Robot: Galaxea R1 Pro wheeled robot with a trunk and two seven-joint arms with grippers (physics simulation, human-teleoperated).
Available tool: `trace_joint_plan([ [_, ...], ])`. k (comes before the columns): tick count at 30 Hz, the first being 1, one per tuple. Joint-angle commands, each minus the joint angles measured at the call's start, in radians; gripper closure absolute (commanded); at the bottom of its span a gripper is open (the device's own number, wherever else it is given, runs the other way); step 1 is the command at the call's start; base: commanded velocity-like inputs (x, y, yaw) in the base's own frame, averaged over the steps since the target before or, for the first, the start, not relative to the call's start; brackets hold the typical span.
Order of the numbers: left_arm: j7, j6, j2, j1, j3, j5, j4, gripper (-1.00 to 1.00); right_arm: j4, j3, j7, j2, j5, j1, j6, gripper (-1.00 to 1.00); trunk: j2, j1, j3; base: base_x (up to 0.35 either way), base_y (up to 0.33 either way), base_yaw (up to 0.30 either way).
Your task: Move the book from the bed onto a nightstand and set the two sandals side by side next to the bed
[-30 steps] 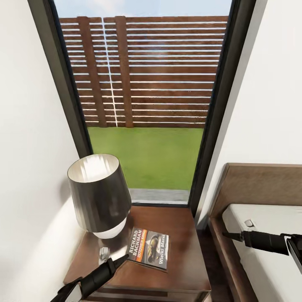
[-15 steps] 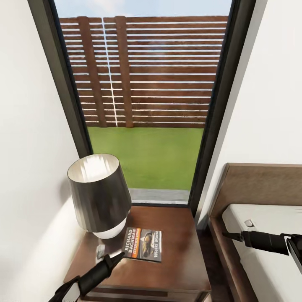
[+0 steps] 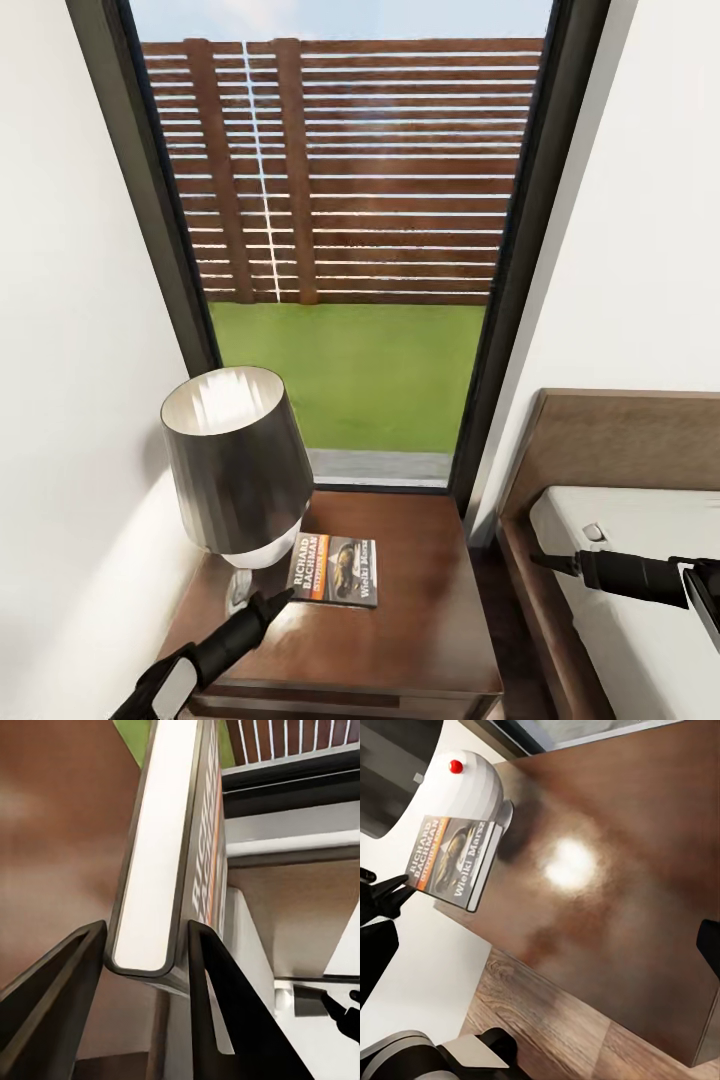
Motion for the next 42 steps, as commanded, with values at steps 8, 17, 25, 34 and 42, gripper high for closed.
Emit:
trace_joint_plan([
  [8, 0.005, 0.006, -0.006, -0.001, 0.004, 0.002, -0.002, 1.00, -0.001, -0.004, 0.007, 0.001, 0.011, -0.001, 0.008, -1.00, 0.000, 0.000, -0.001, 0.000, 0.000, 0.000],
  [17, 0.007, 0.006, -0.006, 0.000, 0.005, 0.001, 0.000, 1.00, -0.001, -0.004, 0.007, 0.002, 0.011, -0.001, 0.008, -1.00, 0.000, 0.000, -0.001, 0.000, 0.000, 0.000],
  [25, 0.006, 0.006, -0.007, 0.000, 0.005, 0.002, 0.001, 1.00, -0.001, -0.004, 0.007, 0.002, 0.011, -0.001, 0.008, -1.00, -0.056, 0.031, -0.026, 0.000, 0.000, 0.000],
  [34, 0.006, 0.006, -0.006, 0.000, 0.006, 0.002, 0.002, 1.00, -0.001, -0.004, 0.007, 0.002, 0.011, 0.000, 0.008, -1.00, -0.105, 0.057, -0.048, 0.000, 0.000, 0.000],
  [42, 0.006, 0.006, -0.006, 0.000, 0.006, 0.002, 0.002, 1.00, -0.001, -0.004, 0.007, 0.002, 0.011, -0.001, 0.008, -1.00, -0.140, 0.077, -0.064, 0.000, 0.000, 0.000],
])
